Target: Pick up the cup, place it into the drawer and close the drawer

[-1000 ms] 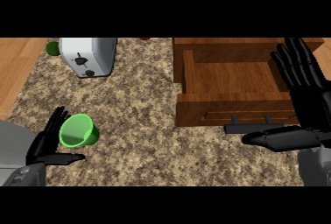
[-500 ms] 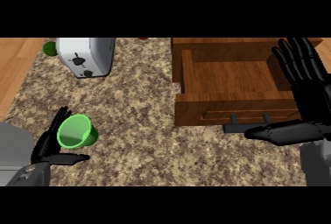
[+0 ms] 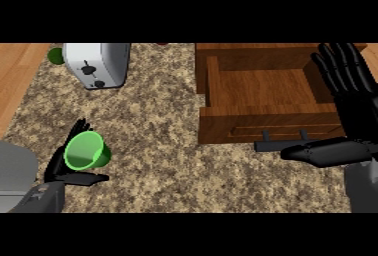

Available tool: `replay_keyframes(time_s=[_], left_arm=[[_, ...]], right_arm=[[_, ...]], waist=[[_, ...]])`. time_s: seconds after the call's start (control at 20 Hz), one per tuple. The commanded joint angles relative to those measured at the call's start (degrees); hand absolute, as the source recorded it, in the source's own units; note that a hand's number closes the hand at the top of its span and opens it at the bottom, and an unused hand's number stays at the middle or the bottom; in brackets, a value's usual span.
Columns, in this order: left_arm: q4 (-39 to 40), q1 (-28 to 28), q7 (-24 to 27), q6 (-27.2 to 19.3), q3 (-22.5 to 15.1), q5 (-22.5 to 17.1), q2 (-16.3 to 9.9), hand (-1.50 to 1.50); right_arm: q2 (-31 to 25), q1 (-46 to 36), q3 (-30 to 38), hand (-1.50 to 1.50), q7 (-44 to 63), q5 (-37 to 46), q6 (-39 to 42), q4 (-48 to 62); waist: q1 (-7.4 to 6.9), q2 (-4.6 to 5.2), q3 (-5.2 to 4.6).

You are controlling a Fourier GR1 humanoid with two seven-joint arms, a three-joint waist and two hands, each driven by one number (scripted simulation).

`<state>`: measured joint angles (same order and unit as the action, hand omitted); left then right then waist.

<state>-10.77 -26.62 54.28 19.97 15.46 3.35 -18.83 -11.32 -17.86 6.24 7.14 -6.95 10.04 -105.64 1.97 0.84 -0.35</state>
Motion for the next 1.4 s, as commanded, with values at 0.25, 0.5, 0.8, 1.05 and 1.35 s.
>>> replay_keyframes(time_s=[0.25,0.5,0.8,1.05,1.35], left_arm=[[-2.87,0.51,9.8,8.58,-0.89,0.05,2.23,1.5],[-5.59,-0.99,13.21,-9.93,0.57,0.64,4.09,1.5],[-8.09,-1.47,15.83,2.02,2.73,-3.69,5.47,1.5],[-9.13,-3.21,13.9,-7.99,7.1,-7.92,10.07,1.5],[-14.51,-7.85,8.99,-9.63,2.88,-5.48,13.11,1.5]], right_arm=[[-2.47,-0.36,2.91,-1.5,1.24,-2.18,1.3,-0.43],[-0.98,1.24,1.23,-1.5,-1.13,-0.85,1.4,0.51],[-2.11,1.21,3.68,-1.5,-1.1,-2.34,1.81,2.0],[-0.91,1.93,1.77,-1.5,-1.13,-0.27,0.84,0.9],[-2.95,7.42,4.38,-1.5,-2.23,-3.32,4.16,-2.63]], waist=[[0.24,0.04,-0.05],[0.14,0.07,0.04],[-0.89,-0.38,0.15],[-1.32,-0.52,0.24],[-1.11,-0.9,0.35]])
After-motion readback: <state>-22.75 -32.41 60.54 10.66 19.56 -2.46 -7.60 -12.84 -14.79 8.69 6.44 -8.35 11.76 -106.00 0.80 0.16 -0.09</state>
